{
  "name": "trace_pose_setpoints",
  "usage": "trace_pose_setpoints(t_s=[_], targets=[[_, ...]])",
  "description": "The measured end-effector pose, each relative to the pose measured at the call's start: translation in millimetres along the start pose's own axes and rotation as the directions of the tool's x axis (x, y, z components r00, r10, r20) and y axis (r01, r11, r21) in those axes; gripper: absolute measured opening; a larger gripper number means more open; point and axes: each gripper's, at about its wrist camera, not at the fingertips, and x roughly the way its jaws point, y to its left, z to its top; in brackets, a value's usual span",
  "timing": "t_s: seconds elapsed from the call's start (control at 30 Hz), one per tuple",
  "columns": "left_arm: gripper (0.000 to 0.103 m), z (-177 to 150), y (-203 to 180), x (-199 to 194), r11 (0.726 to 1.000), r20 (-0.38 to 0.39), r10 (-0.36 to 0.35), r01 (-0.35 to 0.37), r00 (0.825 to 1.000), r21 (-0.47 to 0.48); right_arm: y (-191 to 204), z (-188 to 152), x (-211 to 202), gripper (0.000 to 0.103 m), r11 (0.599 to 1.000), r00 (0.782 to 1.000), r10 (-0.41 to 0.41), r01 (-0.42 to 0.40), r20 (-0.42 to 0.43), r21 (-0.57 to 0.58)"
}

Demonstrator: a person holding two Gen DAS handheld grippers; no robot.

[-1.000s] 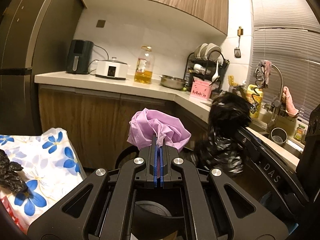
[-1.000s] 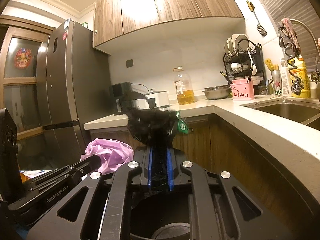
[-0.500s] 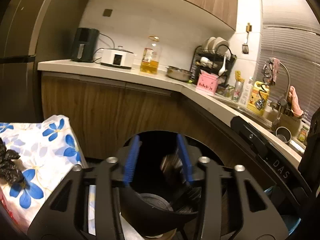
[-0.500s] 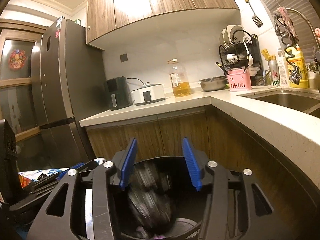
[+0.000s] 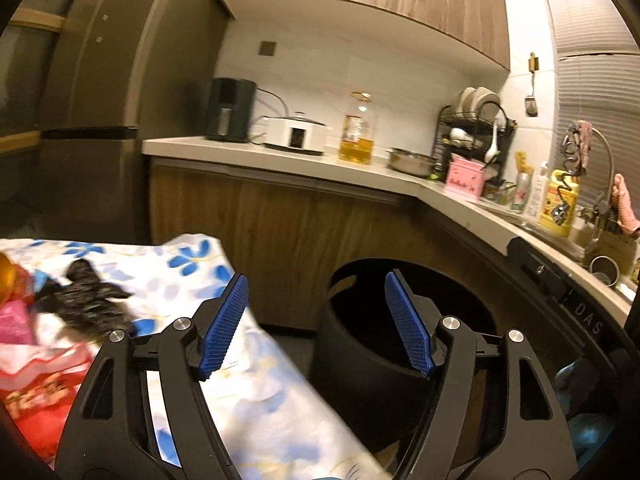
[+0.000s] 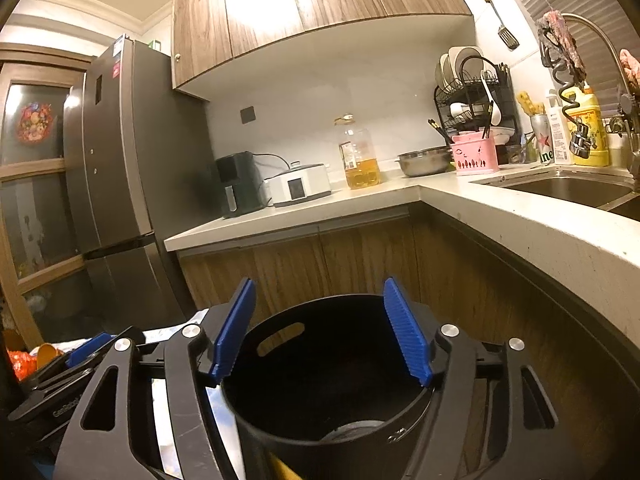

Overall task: Collect trash
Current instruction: 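Open both grippers to drop the bags into the bin, then move both tools back toward the trash on the table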

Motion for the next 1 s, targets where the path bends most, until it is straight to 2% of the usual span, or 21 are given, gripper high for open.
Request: trace_pose_setpoints(t_s=[0.13, 0.3, 0.43, 0.53, 0.57, 0.67, 0.77, 0.83, 0.9, 1.0], targets=[[0.07, -7, 16, -22, 0.998, 0.004, 0.058, -0.058, 0.998, -0.015, 9, -3, -11, 0.068, 1.0, 1.0, 0.011, -0.011, 0.008, 0.002], [0.07, -23, 41, -61, 0.987, 0.024, 0.162, -0.162, 0.987, -0.01, 27, -10, -25, 0.068, 0.999, 0.999, 0.041, -0.041, 0.004, -0.002], [0.07, -37, 69, -96, 0.957, 0.031, 0.29, -0.289, 0.957, -0.021, 47, -21, -35, 0.068, 0.996, 0.997, 0.082, -0.082, -0.014, -0.025], [0.07, -48, 99, -123, 0.912, 0.034, 0.407, -0.404, 0.913, -0.07, 63, -29, -41, 0.068, 0.993, 0.993, 0.111, -0.112, -0.029, -0.043], [0.07, -49, 108, -130, 0.903, 0.032, 0.424, -0.42, 0.905, -0.094, 69, -33, -43, 0.068, 0.991, 0.992, 0.124, -0.126, -0.036, -0.047], [0.07, -52, 128, -142, 0.879, 0.014, 0.465, -0.46, 0.885, -0.125, 84, -40, -48, 0.068, 0.986, 0.986, 0.156, -0.159, -0.051, -0.048], [0.069, -53, 140, -142, 0.874, -0.011, 0.468, -0.464, 0.884, -0.142, 98, -45, -50, 0.068, 0.981, 0.98, 0.186, -0.189, -0.07, -0.052], [0.064, -56, 149, -141, 0.87, -0.024, 0.472, -0.47, 0.881, -0.147, 104, -48, -52, 0.068, 0.978, 0.977, 0.197, -0.202, -0.077, -0.055], [0.053, -58, 154, -132, 0.868, -0.057, 0.472, -0.475, 0.88, -0.146, 111, -50, -52, 0.068, 0.975, 0.975, 0.206, -0.211, -0.085, -0.062], [0.043, -64, 164, -123, 0.875, -0.111, 0.446, -0.459, 0.888, -0.155, 118, -54, -52, 0.068, 0.973, 0.971, 0.217, -0.224, -0.1, -0.063]])
